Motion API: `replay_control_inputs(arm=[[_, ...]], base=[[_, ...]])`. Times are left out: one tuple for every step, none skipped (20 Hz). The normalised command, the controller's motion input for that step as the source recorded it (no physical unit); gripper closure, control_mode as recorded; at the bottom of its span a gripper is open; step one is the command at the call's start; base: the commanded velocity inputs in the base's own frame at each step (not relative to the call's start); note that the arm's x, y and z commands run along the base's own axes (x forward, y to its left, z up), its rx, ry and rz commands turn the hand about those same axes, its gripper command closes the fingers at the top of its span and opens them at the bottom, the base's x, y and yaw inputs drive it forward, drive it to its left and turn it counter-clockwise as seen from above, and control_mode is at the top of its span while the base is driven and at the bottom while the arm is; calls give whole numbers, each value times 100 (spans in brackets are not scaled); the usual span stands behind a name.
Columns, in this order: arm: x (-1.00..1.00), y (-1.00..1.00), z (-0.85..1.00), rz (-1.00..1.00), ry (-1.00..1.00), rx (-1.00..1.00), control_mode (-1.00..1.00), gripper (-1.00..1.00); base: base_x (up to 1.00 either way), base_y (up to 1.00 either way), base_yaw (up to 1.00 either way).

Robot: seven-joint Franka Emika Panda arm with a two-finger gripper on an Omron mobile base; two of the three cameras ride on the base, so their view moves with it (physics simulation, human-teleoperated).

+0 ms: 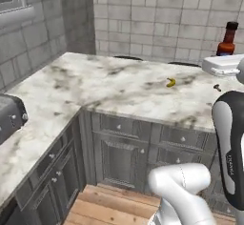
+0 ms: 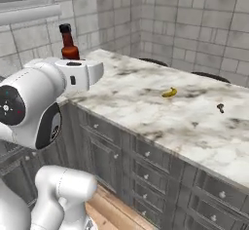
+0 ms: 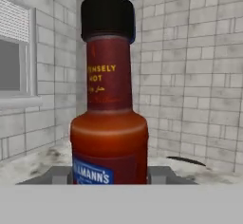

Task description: Move the mustard and condiment bottle from the cabinet to the dining counter.

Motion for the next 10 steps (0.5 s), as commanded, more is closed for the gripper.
replay_control_inputs(arm=[[0, 0, 0, 0, 0, 0, 100, 100], [0, 0, 0, 0, 0, 0, 100, 100], [0, 0, 0, 0, 0, 0, 100, 100], [0, 0, 0, 0, 0, 0, 100, 100], [0, 0, 0, 0, 0, 0, 100, 100], [0, 0, 0, 0, 0, 0, 100, 100], [0, 0, 0, 0, 0, 0, 100, 100], [0, 0, 0, 0, 0, 0, 100, 100], [0, 0, 0, 0, 0, 0, 100, 100], [0, 0, 0, 0, 0, 0, 100, 100]], base=[[0, -76, -81], [0, -80, -81], [0, -84, -80], [0, -84, -79], [0, -84, -79], [0, -84, -79], [0, -84, -79], [0, -84, -79], [0, -84, -79], [0, -80, -80]])
